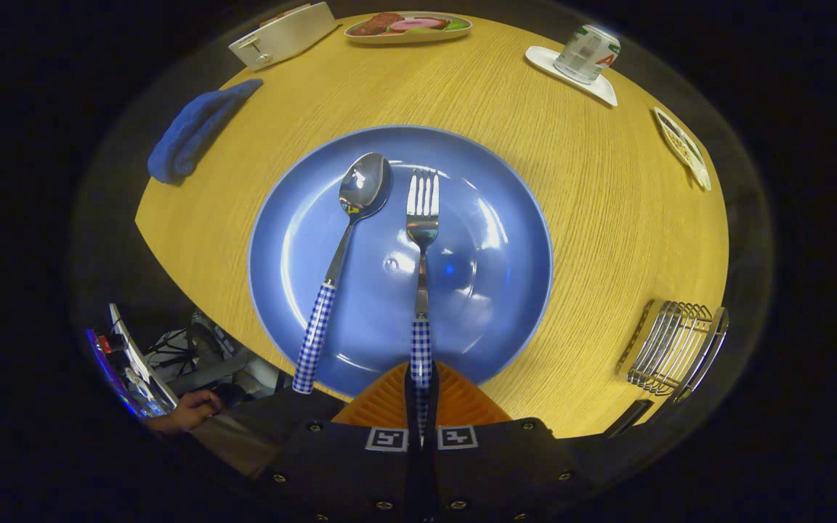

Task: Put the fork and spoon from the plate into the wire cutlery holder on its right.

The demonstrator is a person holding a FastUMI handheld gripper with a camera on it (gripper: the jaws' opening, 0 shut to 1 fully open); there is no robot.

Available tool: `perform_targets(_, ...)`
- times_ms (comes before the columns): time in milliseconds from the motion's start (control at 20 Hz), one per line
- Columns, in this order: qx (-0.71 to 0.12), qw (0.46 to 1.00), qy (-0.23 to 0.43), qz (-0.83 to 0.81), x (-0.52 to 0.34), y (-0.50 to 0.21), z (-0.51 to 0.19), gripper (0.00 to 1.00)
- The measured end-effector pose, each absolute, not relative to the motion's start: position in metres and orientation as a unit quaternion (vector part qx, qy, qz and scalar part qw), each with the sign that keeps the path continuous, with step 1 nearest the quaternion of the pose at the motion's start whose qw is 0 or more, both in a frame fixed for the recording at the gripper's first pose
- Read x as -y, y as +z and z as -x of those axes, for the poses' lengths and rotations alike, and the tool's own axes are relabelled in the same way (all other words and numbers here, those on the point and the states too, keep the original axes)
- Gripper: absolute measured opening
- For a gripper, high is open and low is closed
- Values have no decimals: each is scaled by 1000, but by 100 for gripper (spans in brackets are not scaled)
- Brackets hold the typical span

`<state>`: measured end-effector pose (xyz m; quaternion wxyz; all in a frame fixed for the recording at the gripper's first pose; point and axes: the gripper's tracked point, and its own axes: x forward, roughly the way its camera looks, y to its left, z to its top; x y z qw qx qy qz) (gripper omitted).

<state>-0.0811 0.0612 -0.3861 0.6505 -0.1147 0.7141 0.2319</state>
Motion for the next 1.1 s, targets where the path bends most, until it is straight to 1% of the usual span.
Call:
perform_targets(150, -712, 643, 246, 138, -39, -372, 72, 0)
perform_targets(300, -727, 622, 263, 120, -28, -353, 76, 1)
perform_targets(550, -732, 599, 284, 158, 14, -317, 82, 1)
perform_targets(800, -733, 596, 268, 187, 52, -297, 81, 1)
perform_targets(1100, -734, 573, 253, 263, 116, -274, 83, 0)
